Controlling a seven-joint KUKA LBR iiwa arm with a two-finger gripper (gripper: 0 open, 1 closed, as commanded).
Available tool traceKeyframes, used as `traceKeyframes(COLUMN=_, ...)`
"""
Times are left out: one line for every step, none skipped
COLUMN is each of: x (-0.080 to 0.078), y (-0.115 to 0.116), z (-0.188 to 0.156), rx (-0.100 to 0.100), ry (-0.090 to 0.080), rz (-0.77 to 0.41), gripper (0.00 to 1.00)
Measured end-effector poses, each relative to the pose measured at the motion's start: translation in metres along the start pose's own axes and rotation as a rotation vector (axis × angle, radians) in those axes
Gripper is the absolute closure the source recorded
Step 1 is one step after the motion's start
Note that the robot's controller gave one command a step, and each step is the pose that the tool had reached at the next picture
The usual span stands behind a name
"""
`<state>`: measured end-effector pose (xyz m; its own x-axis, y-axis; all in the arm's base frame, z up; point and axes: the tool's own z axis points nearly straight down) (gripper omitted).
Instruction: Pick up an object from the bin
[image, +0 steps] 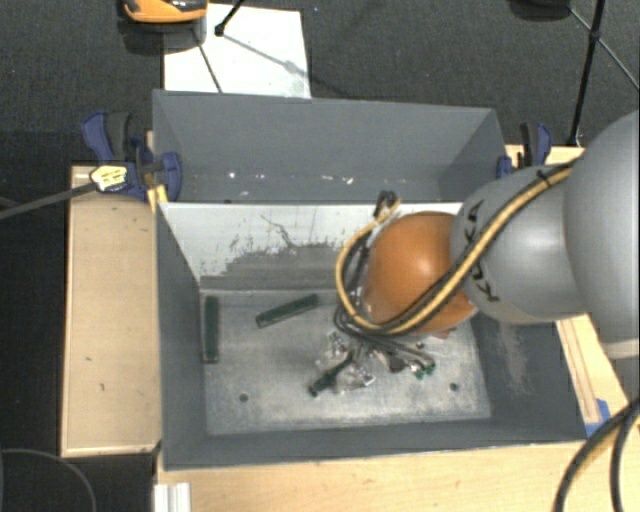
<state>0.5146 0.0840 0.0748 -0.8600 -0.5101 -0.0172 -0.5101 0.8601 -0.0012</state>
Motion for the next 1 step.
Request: traceKeyframes(x=0.0090, y=0.0148, z=-0.1355, rx=-0.001, ry=0.014, rz=-0.005, gripper=1.00)
